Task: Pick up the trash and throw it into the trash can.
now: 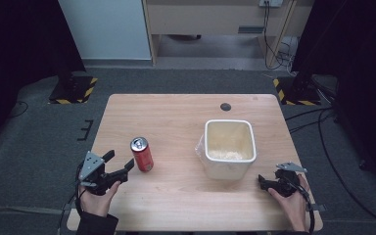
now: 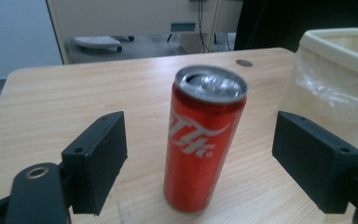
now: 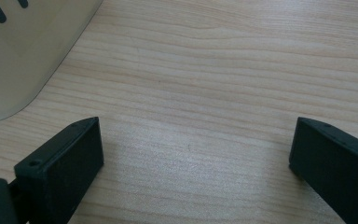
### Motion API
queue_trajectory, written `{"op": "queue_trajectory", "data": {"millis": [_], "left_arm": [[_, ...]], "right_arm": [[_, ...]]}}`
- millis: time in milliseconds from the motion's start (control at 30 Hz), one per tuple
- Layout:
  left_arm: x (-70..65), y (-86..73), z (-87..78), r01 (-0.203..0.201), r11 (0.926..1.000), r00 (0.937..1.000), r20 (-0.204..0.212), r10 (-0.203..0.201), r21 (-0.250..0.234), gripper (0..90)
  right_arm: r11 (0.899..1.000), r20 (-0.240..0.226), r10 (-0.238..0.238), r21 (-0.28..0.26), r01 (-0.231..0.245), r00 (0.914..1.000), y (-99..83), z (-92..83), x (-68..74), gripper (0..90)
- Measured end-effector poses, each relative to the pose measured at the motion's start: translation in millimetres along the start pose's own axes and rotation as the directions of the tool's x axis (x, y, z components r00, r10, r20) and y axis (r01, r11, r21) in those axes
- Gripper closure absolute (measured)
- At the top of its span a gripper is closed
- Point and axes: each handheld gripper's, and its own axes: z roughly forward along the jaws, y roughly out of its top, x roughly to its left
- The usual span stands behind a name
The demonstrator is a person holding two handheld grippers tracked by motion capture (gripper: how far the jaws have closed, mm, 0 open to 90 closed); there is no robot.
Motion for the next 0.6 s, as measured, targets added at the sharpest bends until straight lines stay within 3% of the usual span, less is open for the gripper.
{"op": "queue_trajectory", "data": {"millis": [600], "left_arm": [[-9.9,39.1,15.1,-0.054,0.9975,0.9985,0.0,0.054,-0.046,16.1]], "right_arm": [[1.0,0.0,0.001,-0.001,-0.001,1.0,0.0,0.0,0.1,3.0]]}}
